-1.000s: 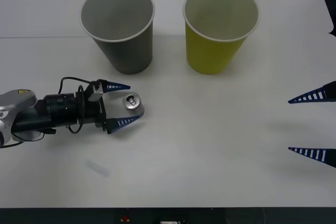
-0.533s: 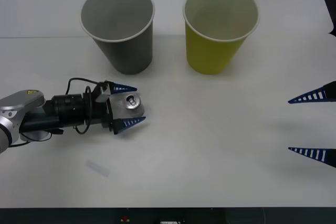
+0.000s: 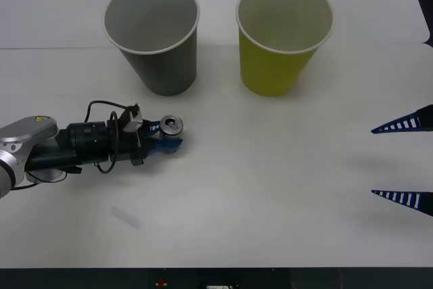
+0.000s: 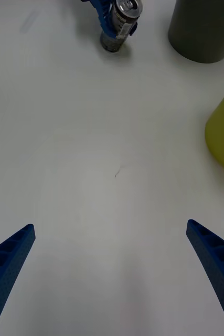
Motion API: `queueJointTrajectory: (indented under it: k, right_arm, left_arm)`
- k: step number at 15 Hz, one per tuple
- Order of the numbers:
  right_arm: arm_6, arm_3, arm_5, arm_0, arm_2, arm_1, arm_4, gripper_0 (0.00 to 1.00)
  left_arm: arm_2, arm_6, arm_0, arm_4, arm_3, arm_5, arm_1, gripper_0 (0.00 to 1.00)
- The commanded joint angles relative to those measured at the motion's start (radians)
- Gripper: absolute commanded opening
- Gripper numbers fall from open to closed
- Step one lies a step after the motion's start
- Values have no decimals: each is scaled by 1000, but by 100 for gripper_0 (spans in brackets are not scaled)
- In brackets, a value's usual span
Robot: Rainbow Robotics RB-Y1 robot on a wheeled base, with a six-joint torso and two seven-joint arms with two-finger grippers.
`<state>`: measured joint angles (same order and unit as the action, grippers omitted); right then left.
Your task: Put the can into the green bin and the plastic bottle into the gray bin
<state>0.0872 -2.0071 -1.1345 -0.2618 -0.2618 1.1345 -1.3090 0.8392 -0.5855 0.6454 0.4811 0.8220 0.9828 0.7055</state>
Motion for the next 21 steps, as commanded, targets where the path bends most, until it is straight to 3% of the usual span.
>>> queueJointTrajectory:
  k: [1, 7, 9, 16, 21]
  right_arm:
    - [0, 0, 0, 0, 0, 0, 0, 100]
    - [0, 0, 0, 0, 0, 0, 0, 100]
    - [0, 0, 0, 0, 0, 0, 0, 100]
    - [0, 0, 0, 0, 0, 0, 0, 100]
    - [0, 0, 0, 0, 0, 0, 0, 100]
  left_arm:
    - [-2, 12, -1, -1, 0, 16, 3, 0]
    - [-12, 36, -16, 1, 3, 105, 54, 0]
    - [-63, 47, -58, 39, 63, 108, 83, 0]
    - [-431, 398, -297, 429, 470, 111, 184, 0]
    - [-681, 837, -472, 712, 844, 112, 195, 0]
